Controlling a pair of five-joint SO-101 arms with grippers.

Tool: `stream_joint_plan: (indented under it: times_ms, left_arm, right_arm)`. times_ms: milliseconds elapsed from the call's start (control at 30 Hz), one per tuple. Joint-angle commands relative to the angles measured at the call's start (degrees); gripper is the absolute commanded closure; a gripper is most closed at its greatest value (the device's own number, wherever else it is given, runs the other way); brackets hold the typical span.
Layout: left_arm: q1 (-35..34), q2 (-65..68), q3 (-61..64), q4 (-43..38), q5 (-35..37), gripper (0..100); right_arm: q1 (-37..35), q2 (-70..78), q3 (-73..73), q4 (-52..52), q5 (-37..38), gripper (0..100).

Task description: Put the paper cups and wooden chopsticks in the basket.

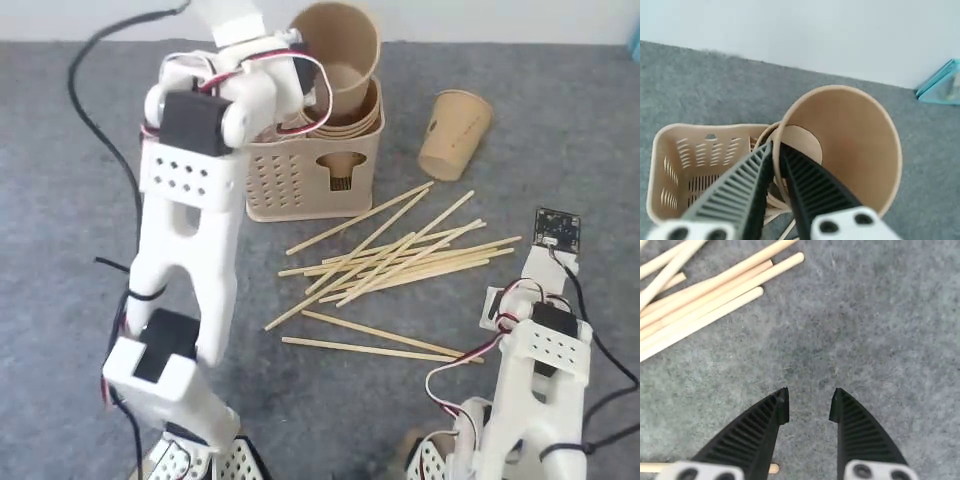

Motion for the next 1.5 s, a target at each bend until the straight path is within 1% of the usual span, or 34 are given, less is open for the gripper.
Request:
stream_joint_plan:
  times_ms: [0,100,167,200,267,333,400,467,567,600,633,667,733,833,900,1033,1100,1267,1333,1467]
  left_arm:
    - [0.35,0.44,-2.07,2.11,0.00,99]
    - [0.35,0.79,-1.71,2.46,-0.79,99]
    - [0.35,0.44,-0.75,2.46,-4.92,97]
    - [0.35,0.26,-0.40,2.55,-7.56,95]
    - [0.44,0.18,-1.19,4.22,-11.16,86]
    - [0.35,0.18,-2.24,5.80,-10.64,78]
    - [0.26,0.18,-3.30,6.86,-11.25,74]
    - [0.26,0.18,-5.58,9.05,-12.84,74]
    - [-0.09,0.18,-11.56,15.65,-17.14,76]
    - [-1.05,0.18,-14.11,18.37,-18.11,78]
    - [-2.11,0.18,-15.69,18.81,-19.25,79]
    - [-3.34,0.00,-15.78,18.73,-20.04,81]
    - [-8.53,-1.58,-13.05,18.73,-20.66,84]
    - [-14.68,-5.19,-3.82,18.46,-20.57,86]
    - [-17.23,-7.82,3.21,18.37,-20.66,87]
    - [-19.78,-14.77,16.84,16.44,-20.92,87]
    - [-20.40,-19.69,23.60,14.33,-21.01,87]
    - [-20.40,-35.34,45.67,5.19,-22.77,87]
    - [-20.40,-41.49,56.48,-0.26,-23.12,87]
    - [-20.75,-50.81,79.25,-13.71,-24.62,87]
  right_arm:
    - [0.48,-2.33,-0.44,-1.27,0.62,84.3]
    - [0.48,-2.33,-0.44,-1.27,0.62,84.3]
    - [0.48,-2.33,-0.44,-1.27,0.62,84.2]
    - [0.48,-2.33,-0.44,-1.27,0.62,84.2]
    - [0.48,-2.33,-0.44,-1.27,0.62,84.2]
    - [0.48,-2.33,-0.44,-1.27,0.62,84.2]
    - [0.48,-2.33,-0.44,-1.27,0.62,84.2]
    - [0.57,-2.33,-0.26,-2.07,0.62,84.3]
    - [0.84,-2.33,-0.26,-2.33,0.62,84.3]
    - [0.84,-2.33,-0.26,-2.33,0.44,84.3]
    - [0.92,-2.33,-0.35,-2.33,0.44,84.3]
    - [0.92,-2.33,-0.53,-2.07,0.62,84.4]
    - [1.01,-2.24,-1.14,-1.27,0.62,84.5]
    - [2.59,-2.24,-2.64,0.75,0.18,84.6]
    - [3.38,-2.15,-3.60,0.84,0.09,87.4]
    - [3.56,1.71,-8.97,1.54,-1.41,97.7]
    - [3.56,5.32,-12.92,3.03,-1.58,98.6]
    - [3.65,16.75,-28.22,10.24,-1.93,98.0]
    - [3.38,22.02,-36.22,12.79,-3.87,98.0]
    - [3.12,32.92,-55.03,18.68,-8.09,98.0]
